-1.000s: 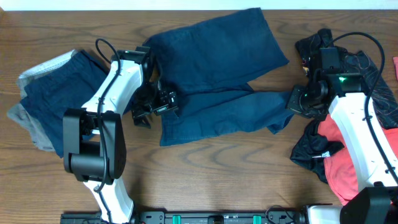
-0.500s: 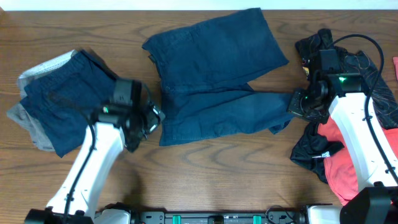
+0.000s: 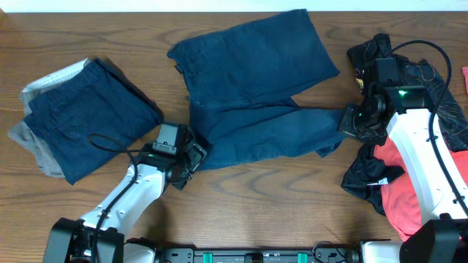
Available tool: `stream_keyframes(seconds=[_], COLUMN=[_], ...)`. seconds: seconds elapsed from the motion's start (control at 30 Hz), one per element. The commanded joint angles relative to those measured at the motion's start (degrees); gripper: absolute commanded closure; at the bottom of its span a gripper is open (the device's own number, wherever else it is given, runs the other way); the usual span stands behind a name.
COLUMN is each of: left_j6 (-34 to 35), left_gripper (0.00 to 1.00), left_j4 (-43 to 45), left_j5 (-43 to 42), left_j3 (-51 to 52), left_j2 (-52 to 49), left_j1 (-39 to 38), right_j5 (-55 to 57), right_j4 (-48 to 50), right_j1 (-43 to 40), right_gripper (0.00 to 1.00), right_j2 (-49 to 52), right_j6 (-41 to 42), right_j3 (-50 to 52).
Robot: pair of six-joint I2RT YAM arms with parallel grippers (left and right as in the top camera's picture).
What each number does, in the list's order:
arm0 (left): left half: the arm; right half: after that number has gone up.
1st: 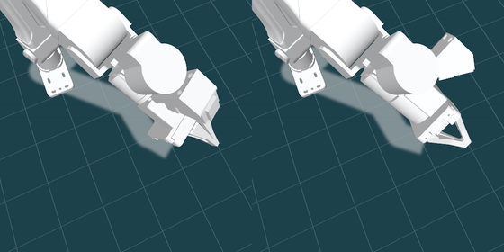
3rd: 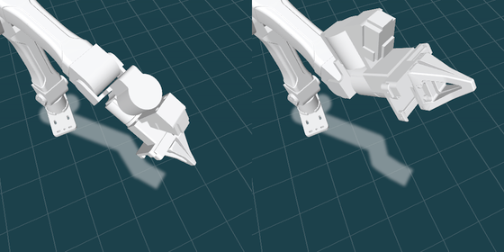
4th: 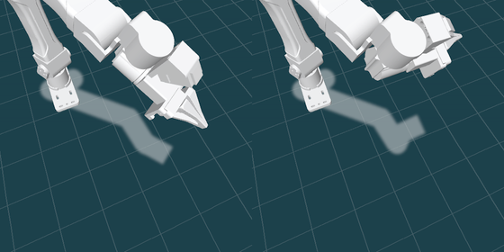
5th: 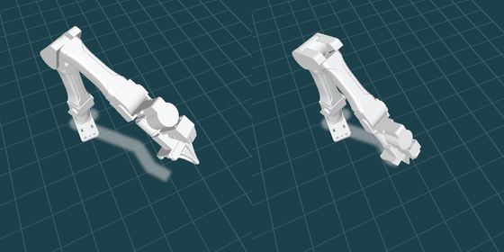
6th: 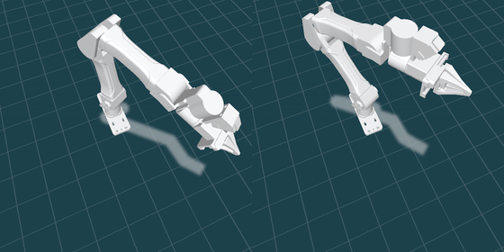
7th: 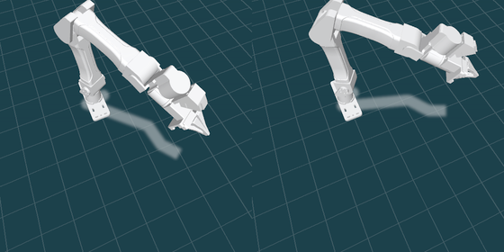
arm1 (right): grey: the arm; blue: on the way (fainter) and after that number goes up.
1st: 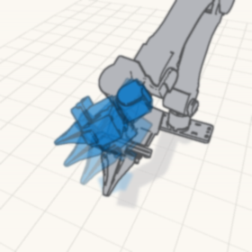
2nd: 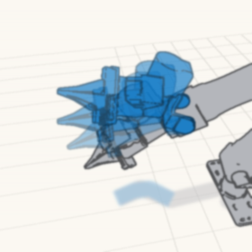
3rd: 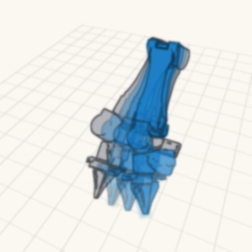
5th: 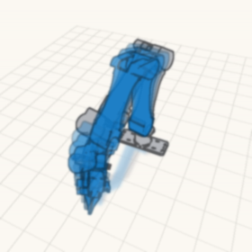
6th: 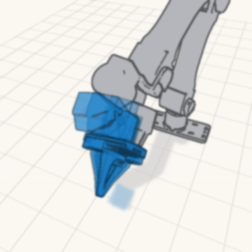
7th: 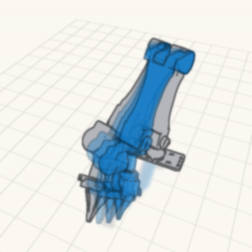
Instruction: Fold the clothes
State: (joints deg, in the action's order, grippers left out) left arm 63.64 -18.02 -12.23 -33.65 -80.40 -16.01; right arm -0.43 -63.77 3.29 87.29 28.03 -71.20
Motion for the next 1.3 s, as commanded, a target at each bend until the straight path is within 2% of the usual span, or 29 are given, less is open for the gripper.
stream_keyframes(seconds=[0.0, 0.03, 0.2, 0.27, 0.3, 0.33, 0.43, 0.5, 0.67, 0.77, 0.87, 1.0, 1.1, 1.27], left_j6=[4.5, 4.5, 4.0, 1.8, -0.1, -1.7, -6.5, -12.1, -24.6, -28.2, -29.2, -29.1, -28.5, -23.7], left_gripper=[0.21, 0.26, 0.7, 0.81, 0.92, 0.94, 0.94, 0.94, 0.94, 0.94, 0.94, 0.94, 0.94, 0.94], left_j4=[0.1, 0.8, 1.7, 1.9, 1.7, 1.1, -3.9, -9.1, -29.9, -41.7, -49.0, -53.8, -53.7, -52.3], left_j5=[-0.6, -0.6, 0.0, 0.3, 0.2, -0.2, -3.6, -5.8, -9.6, -9.7, -9.6, -9.6, -8.8, -0.6], left_j3=[0.5, 0.5, 0.5, 0.5, 0.4, 0.3, -0.7, -1.9, -7.2, -11.1, -15.1, -20.4, -22.5, -22.6], left_j2=[-4.3, -5.1, -6.8, -6.6, -6.3, -5.8, -3.0, 0.4, 11.6, 18.9, 26.1, 34.6, 38.8, 40.2], left_j1=[-2.3, -2.6, -2.8, -2.3, -1.7, -1.2, 0.8, 2.0, 2.1, 1.3, 0.2, -0.4, -0.4, -0.4], right_j5=[0.6, 0.6, 0.6, 0.7, 0.7, 0.8, 1.1, 1.1, -1.2, -4.3, -4.6, -4.6, -4.6, -10.6], right_j4=[-0.3, -0.4, -0.6, -0.6, -0.7, -0.9, -1.9, -3.4, -6.6, -7.7, -8.4, -7.7, -4.3, 4.6], right_j1=[-1.0, -1.0, -1.0, -1.1, -1.1, -1.3, -2.4, -3.5, -6.4, -7.1, -7.0, -7.0, -7.0, -6.6], right_gripper=[0.99, 0.99, 0.99, 0.99, 0.99, 0.99, 0.99, 0.99, 0.99, 0.99, 0.99, 0.99, 0.99, 0.99], right_j2=[0.0, 0.0, 0.0, 0.0, 0.0, 0.0, 0.0, -0.3, -4.0, -8.2, -13.4, -19.9, -23.3, -23.3], right_j6=[0.0, 0.0, 0.0, 0.0, 0.0, 0.0, 0.0, 0.0, -3.5, -7.2, -8.0, -8.0, -9.7, -13.5], right_j3=[-0.6, -0.6, -0.6, -0.6, -0.6, -0.6, -0.6, -0.6, -0.6, -0.6, -0.7, -1.7, -3.0, -3.2])
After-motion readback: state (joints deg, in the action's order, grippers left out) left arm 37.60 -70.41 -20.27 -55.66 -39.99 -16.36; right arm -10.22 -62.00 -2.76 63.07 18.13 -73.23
